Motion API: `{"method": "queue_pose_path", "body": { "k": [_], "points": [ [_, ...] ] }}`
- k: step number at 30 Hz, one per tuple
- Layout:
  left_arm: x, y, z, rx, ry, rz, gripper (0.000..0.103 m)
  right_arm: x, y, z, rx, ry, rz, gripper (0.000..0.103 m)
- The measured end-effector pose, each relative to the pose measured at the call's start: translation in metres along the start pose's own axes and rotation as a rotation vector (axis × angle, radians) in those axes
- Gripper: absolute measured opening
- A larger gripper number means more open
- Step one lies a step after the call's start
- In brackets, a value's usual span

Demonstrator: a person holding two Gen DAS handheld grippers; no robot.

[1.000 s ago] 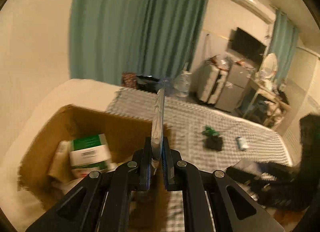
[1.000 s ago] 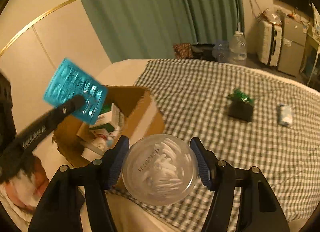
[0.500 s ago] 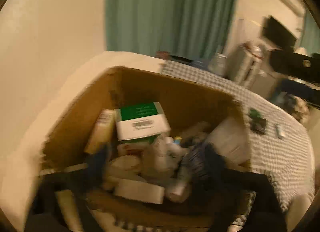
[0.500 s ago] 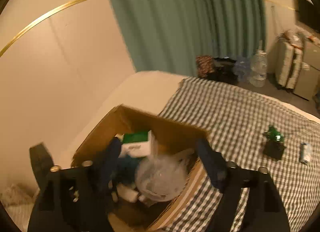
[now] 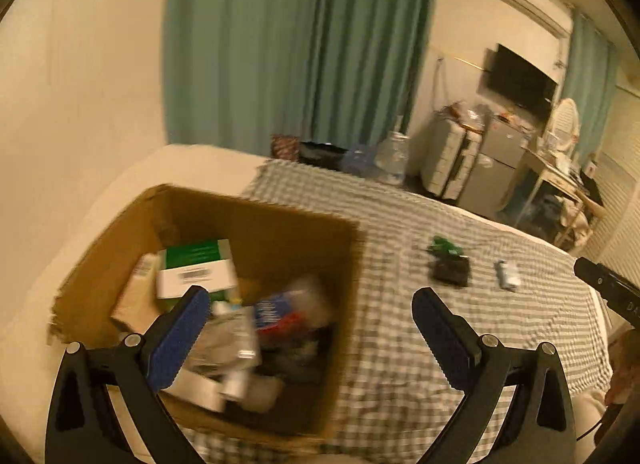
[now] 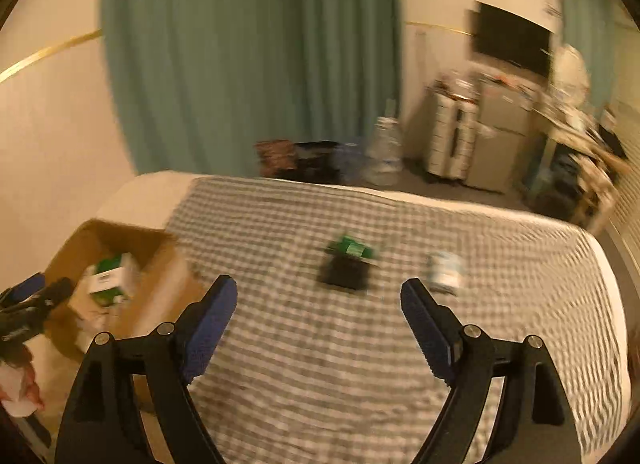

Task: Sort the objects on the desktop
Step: 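Move both tools back over the black item and tissue pack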

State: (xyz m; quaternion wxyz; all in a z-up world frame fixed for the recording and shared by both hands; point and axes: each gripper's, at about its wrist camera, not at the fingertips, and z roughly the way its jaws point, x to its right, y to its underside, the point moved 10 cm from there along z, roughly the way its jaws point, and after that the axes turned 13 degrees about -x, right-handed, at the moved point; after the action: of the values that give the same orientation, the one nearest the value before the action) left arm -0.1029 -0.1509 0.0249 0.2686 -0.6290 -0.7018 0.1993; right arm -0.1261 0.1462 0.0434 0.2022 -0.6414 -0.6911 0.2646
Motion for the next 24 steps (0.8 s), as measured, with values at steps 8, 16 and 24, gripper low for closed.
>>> {"method": "queue_pose_path", "body": {
  "k": [8, 16, 24],
  "points": [
    [0.121, 0.001, 0.026, 0.024, 0.084, 0.105, 0.103, 0.12, 0.022, -0.008, 0.018, 0.038, 0.193, 0.084],
    [0.2, 0.003, 0.124, -0.102, 0.133, 0.158, 0.103, 0.175, 0.042, 0.059, -0.064, 0.061, 0.237, 0.084],
    [0.225, -0.009, 0.236, -0.181, 0.082, 0.16, 0.103, 0.193, 0.026, 0.158, -0.156, 0.055, 0.23, 0.084]
  ]
}}
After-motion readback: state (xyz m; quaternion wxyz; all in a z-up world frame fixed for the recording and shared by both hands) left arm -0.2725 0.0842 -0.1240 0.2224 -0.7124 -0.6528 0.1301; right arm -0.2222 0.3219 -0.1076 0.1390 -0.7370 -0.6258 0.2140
